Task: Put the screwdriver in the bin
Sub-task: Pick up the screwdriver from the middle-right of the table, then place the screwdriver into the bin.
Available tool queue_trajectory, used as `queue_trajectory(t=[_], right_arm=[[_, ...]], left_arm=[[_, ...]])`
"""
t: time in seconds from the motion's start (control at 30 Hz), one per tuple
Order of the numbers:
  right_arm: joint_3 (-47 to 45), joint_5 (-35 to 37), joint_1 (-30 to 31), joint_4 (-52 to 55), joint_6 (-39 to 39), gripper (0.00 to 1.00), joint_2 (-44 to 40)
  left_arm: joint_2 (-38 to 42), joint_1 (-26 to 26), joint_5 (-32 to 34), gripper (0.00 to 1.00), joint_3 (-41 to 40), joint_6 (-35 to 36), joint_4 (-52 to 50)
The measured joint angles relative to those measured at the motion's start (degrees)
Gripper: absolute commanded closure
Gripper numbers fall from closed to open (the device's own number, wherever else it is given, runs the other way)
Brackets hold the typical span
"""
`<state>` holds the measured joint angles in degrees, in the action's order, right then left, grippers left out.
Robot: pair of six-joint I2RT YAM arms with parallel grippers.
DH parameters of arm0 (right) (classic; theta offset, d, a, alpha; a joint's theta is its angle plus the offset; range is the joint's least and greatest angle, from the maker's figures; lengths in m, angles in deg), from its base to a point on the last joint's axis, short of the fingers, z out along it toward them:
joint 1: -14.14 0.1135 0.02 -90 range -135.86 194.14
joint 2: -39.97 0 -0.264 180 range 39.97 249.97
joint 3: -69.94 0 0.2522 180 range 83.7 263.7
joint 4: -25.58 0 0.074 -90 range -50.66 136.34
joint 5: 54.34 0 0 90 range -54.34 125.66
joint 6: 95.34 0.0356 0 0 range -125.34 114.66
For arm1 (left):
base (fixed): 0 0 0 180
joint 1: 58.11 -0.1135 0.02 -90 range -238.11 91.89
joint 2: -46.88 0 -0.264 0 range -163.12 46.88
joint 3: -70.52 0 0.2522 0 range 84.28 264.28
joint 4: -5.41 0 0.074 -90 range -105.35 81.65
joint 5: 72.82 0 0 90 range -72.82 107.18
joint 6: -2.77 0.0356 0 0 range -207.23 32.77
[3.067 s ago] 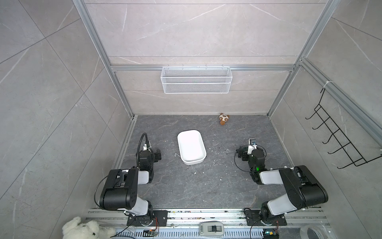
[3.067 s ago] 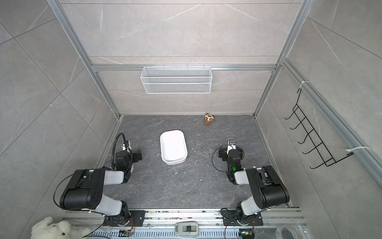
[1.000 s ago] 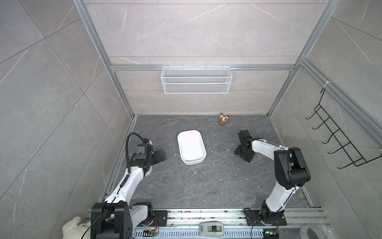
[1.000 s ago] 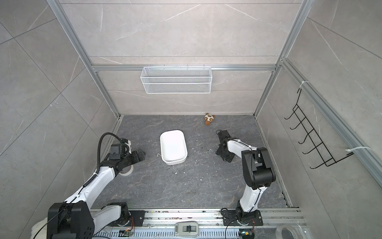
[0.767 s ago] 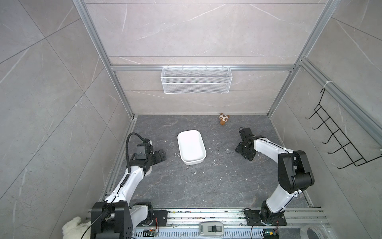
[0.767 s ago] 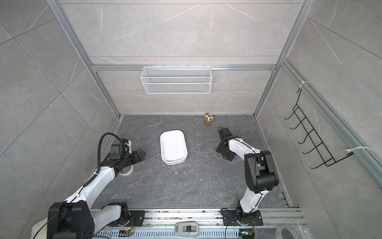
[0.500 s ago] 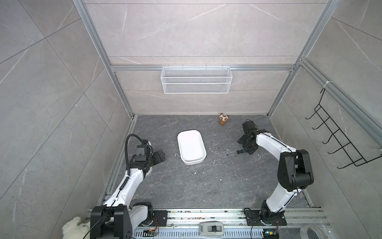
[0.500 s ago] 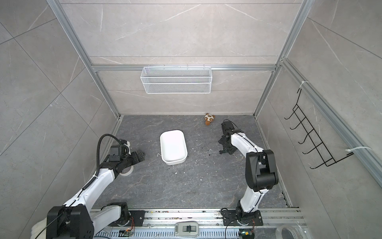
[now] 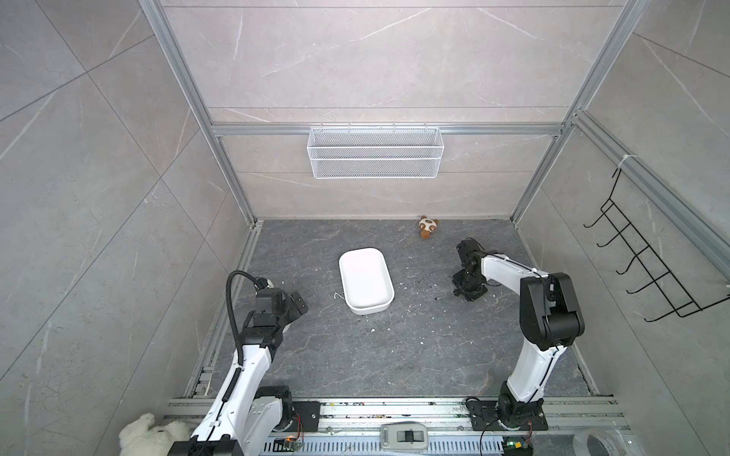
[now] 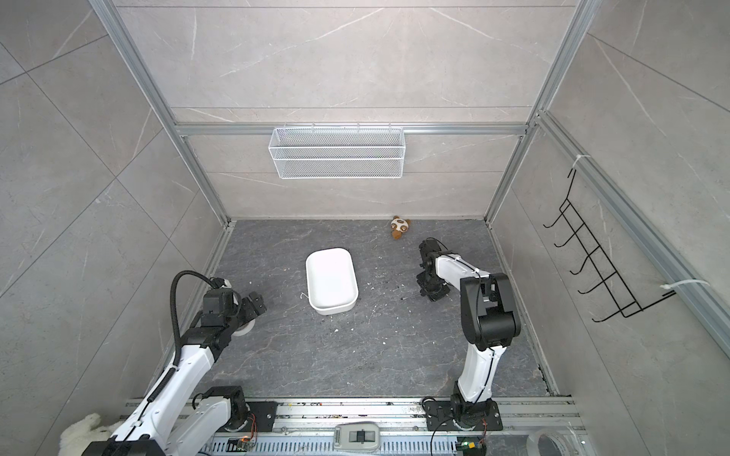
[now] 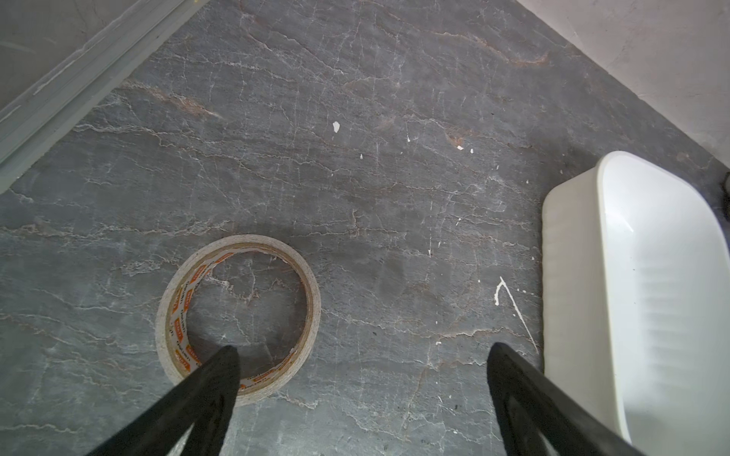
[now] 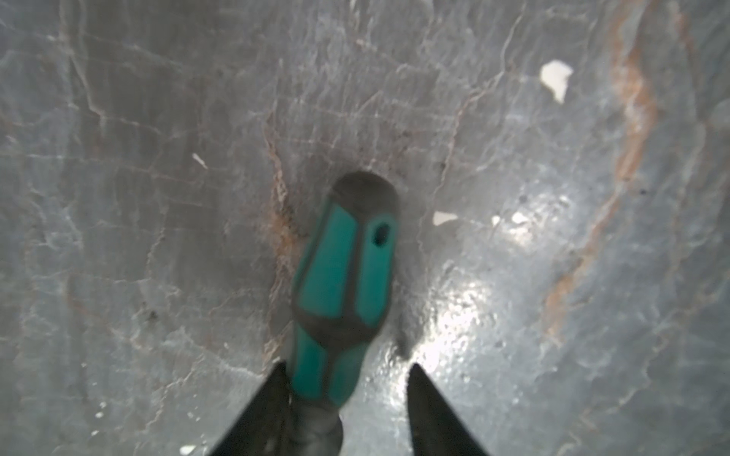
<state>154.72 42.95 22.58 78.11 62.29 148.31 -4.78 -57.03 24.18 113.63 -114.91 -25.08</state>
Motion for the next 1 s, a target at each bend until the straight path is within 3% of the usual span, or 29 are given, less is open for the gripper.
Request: queue_trajectory(t=[0.17,0.5,0.7,0.87,1.0], right_arm=[[-2.93,1.2,0.11,-1.16,-1.57,0.85,-1.22],[-8.68,1.9,1.7,-2.71,-13.29,0.92,-11.67],[6.16,1.73,13.79,-3.91,-25.49,0.91,-13.09],[21.94,-2.1,24.52,-7.26,-32.63,0.88,-5.97],[25.75,-5.27,29.14,-8.76,-34.93,0.88,0.22]], left_arm=[[-1.92,0.0,0.13,0.0,0.0,-0.02,-0.09],[-1.95,0.0,0.42,0.0,0.0,-0.42,-0.09],[-2.78,0.0,0.44,0.0,0.13,-0.44,-0.24],[-2.75,0.0,0.96,0.0,0.13,-0.63,-1.09],[-2.75,0.0,1.55,0.0,0.13,-0.66,-1.31]])
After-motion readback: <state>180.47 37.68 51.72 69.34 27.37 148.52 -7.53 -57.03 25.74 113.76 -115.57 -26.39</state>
